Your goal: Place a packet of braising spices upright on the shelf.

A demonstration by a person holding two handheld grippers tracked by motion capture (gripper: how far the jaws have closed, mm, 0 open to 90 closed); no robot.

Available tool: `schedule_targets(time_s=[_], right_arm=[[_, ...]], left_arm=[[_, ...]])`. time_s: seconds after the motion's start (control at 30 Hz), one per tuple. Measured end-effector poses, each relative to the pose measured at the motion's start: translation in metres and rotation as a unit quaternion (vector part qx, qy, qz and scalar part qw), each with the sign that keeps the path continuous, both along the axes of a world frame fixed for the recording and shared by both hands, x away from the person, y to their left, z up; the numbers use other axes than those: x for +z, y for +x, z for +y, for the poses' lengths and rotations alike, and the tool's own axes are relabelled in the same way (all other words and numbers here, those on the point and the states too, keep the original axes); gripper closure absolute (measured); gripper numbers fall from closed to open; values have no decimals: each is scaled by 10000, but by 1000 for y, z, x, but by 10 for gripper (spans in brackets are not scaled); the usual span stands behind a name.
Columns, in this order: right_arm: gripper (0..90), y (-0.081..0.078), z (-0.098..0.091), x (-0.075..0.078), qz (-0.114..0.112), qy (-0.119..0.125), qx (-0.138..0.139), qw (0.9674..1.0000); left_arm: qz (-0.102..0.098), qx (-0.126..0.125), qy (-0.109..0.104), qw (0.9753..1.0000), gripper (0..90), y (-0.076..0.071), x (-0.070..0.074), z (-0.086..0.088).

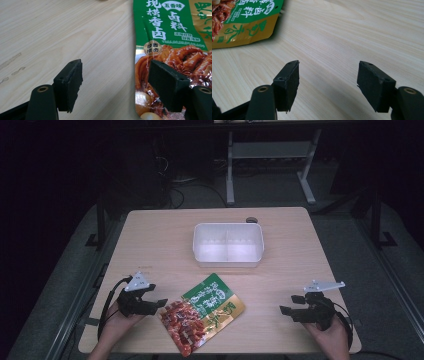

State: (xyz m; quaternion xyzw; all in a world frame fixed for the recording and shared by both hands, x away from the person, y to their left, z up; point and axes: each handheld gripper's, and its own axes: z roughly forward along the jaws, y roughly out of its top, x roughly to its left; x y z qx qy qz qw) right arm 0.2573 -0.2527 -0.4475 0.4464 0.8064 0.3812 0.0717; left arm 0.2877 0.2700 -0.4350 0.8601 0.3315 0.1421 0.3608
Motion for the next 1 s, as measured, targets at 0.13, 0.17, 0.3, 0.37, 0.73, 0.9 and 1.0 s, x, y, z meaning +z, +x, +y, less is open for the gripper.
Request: schedule_targets(time_s=[0.13, 0.17, 0.3, 0.37, 0.73, 0.9, 1.0], right_arm=[[334, 0, 5, 1, -28, -54, 75, 10000], [334, -1, 7, 1, -40, -64, 87, 9999], [334, -2, 13, 2, -85, -146, 156, 9997], [334, -2, 15, 3, -82, -153, 192, 9997], [330, -2, 32, 2, -38, -263, 399, 9989], [326, 0, 39, 4, -49, -192, 489, 9986], [325, 6, 52, 10, -44, -246, 642, 9976]], left_arm=[[-4, -47, 15, 10000, 277, -2, 1, -2], [-21, -100, 8, 9999, 278, -3, 1, -5], [-5, -218, 27, 9998, 286, -5, 1, -10], [20, -270, 51, 9996, 292, -6, 1, -13], [124, -609, 56, 9980, 364, -11, 1, -26], [138, -708, 25, 9974, 392, -13, 2, -29], [138, -814, 31, 9966, 431, -15, 2, -32]])
